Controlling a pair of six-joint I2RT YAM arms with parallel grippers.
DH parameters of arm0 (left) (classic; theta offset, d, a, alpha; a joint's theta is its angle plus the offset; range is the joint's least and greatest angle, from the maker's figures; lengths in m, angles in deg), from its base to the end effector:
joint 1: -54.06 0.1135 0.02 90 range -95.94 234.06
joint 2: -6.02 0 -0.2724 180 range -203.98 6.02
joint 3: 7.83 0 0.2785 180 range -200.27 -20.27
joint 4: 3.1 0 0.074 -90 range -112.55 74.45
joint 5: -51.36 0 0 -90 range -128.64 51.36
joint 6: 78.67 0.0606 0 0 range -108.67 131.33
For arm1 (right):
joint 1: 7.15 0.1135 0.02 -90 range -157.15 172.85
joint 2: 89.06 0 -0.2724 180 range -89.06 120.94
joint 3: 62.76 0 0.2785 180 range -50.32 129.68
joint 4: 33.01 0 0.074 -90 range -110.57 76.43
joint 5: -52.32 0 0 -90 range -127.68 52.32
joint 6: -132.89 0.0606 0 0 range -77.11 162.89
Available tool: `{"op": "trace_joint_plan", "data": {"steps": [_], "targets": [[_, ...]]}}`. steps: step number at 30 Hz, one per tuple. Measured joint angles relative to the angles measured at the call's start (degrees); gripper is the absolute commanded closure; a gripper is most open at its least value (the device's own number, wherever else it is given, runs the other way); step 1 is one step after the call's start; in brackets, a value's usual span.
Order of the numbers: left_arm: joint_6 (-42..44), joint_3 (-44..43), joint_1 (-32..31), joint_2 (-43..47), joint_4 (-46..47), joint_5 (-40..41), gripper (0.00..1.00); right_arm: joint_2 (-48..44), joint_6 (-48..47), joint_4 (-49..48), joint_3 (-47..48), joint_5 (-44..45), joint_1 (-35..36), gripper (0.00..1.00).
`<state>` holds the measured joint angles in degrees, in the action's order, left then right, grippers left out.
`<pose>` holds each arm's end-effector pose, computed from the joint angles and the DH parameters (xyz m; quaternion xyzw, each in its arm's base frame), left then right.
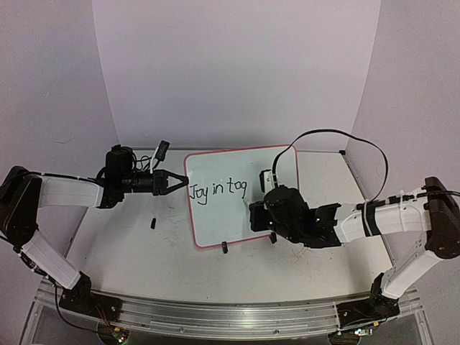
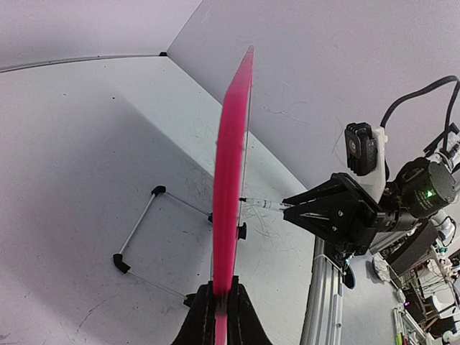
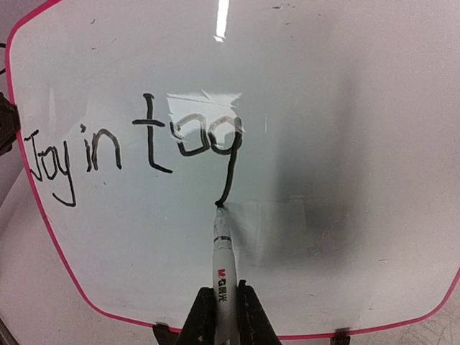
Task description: Write a sentence on the whiteboard
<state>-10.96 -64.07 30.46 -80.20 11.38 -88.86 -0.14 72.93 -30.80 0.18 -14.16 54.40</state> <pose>0.3039 -0.1836 0.2160 0.2651 0.7178 -0.5247 0.3730 0.2020 0.3221 0.2026 -0.1273 0.8369 0.2385 0.4760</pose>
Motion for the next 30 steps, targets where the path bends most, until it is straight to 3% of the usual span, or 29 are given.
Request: {"op": "trace_joint_plan", "data": {"steps": [7, 15, 30], "targets": [[0.0, 0.0, 0.0, 0.0, 0.0, -0.2, 1.0, 1.0, -1.6, -0.8, 2.4, -0.7, 0.6, 1.0], [0.0, 0.0, 0.0, 0.0, 0.0, -0.2, 1.0, -4.9, -2.2, -1.5, -0.1, 0.1, -1.5, 1.0], [0.0, 0.0, 0.0, 0.0, 0.0, -0.3, 1.0, -4.2, -2.8, -2.4, -0.1, 0.2, -3.2, 1.0]]}}
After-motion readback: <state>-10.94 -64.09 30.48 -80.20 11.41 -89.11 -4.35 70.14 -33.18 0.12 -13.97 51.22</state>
